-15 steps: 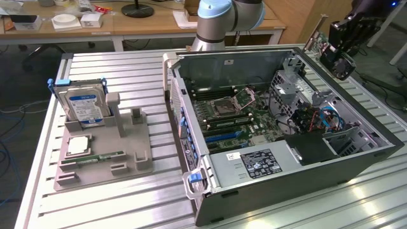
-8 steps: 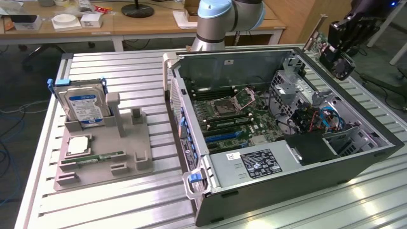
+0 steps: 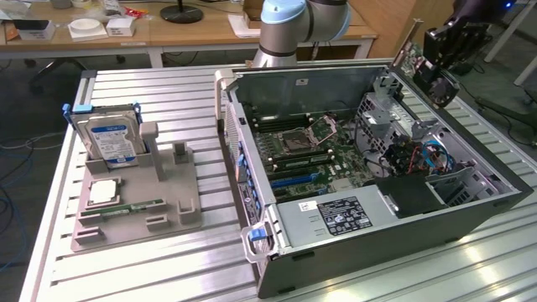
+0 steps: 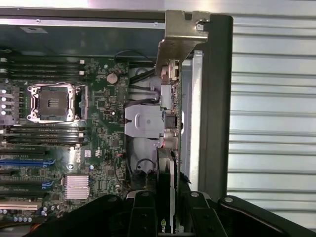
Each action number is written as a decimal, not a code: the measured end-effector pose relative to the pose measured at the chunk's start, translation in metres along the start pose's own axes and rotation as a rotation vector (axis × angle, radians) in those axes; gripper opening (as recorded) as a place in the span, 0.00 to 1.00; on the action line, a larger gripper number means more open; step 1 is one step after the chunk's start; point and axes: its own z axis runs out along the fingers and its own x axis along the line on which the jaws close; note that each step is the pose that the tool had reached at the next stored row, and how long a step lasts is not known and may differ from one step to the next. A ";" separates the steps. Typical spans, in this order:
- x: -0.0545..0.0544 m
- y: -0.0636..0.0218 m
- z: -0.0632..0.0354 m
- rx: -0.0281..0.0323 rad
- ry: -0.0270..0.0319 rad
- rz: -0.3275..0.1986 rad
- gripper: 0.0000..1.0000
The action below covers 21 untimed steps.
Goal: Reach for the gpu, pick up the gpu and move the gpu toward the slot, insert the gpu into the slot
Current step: 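Insert the gpu into the slot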
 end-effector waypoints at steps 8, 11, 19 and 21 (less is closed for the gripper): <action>0.023 0.0002 0.0004 0.0000 0.0005 -0.007 0.27; 0.032 0.0003 0.0005 0.0001 0.0006 -0.009 0.27; 0.052 0.0004 0.0013 0.0001 0.0013 -0.015 0.27; 0.058 0.0005 0.0016 0.0001 0.0016 -0.017 0.27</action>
